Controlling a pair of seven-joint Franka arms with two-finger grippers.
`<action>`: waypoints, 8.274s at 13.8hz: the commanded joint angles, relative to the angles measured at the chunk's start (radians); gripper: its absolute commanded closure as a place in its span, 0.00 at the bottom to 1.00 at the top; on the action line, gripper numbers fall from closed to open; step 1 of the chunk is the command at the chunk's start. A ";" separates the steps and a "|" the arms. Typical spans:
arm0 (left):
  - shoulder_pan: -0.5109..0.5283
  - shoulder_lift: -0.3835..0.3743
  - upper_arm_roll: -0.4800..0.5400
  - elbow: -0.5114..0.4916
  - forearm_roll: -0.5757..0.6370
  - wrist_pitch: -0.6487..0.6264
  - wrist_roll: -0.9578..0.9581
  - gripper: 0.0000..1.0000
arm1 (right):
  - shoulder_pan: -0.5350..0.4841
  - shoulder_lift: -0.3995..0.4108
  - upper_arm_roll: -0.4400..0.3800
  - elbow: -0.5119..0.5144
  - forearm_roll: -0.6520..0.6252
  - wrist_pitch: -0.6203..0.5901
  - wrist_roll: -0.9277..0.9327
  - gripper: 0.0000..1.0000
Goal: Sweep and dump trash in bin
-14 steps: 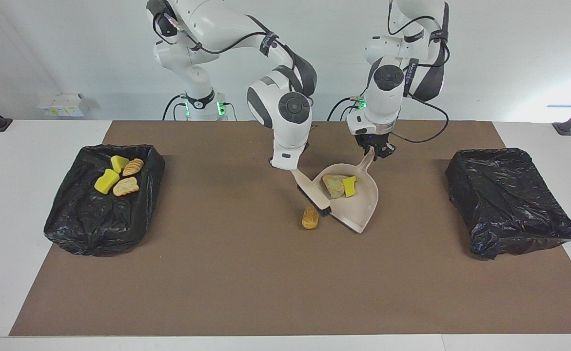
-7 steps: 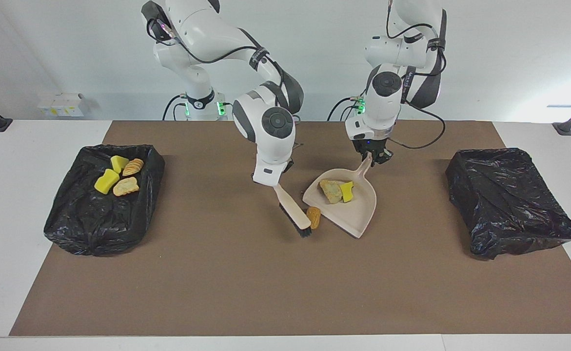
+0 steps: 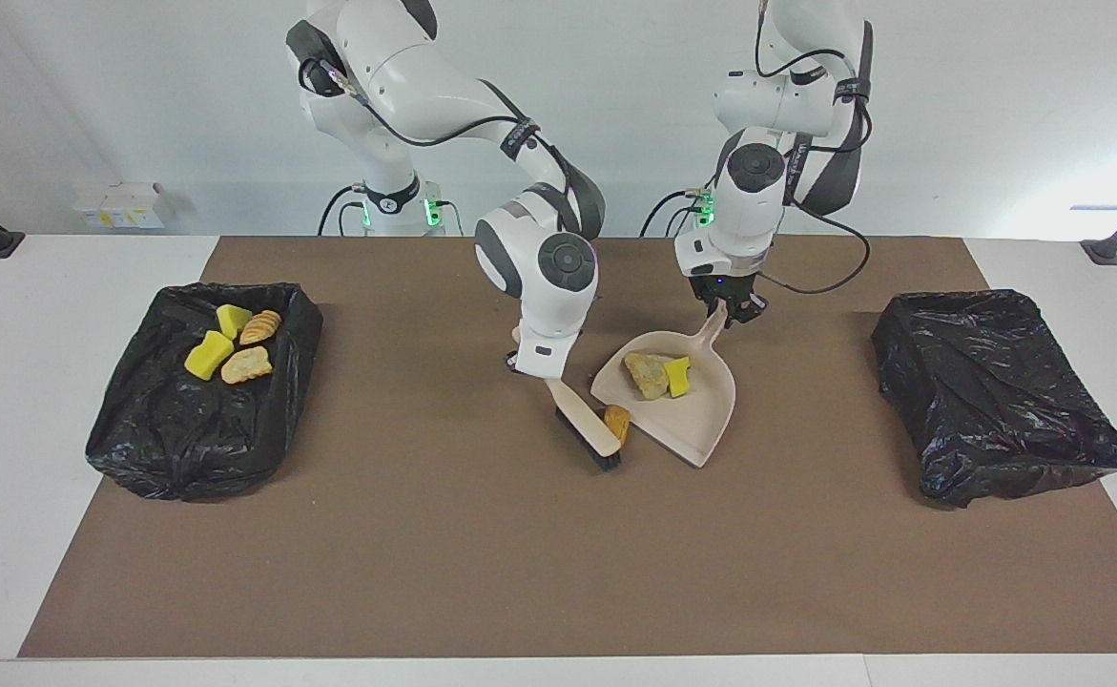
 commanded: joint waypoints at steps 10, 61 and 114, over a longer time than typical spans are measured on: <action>-0.009 0.006 0.007 0.010 -0.003 0.027 -0.049 1.00 | -0.002 -0.051 0.084 -0.038 0.218 -0.032 0.078 1.00; 0.784 0.032 0.107 0.487 0.607 -0.106 0.970 1.00 | -0.288 -0.419 0.072 -0.012 0.103 -0.391 0.000 0.00; 0.480 0.030 0.079 0.709 0.203 -0.443 0.543 1.00 | -0.351 -0.558 -0.318 0.016 0.163 -0.282 -0.034 0.00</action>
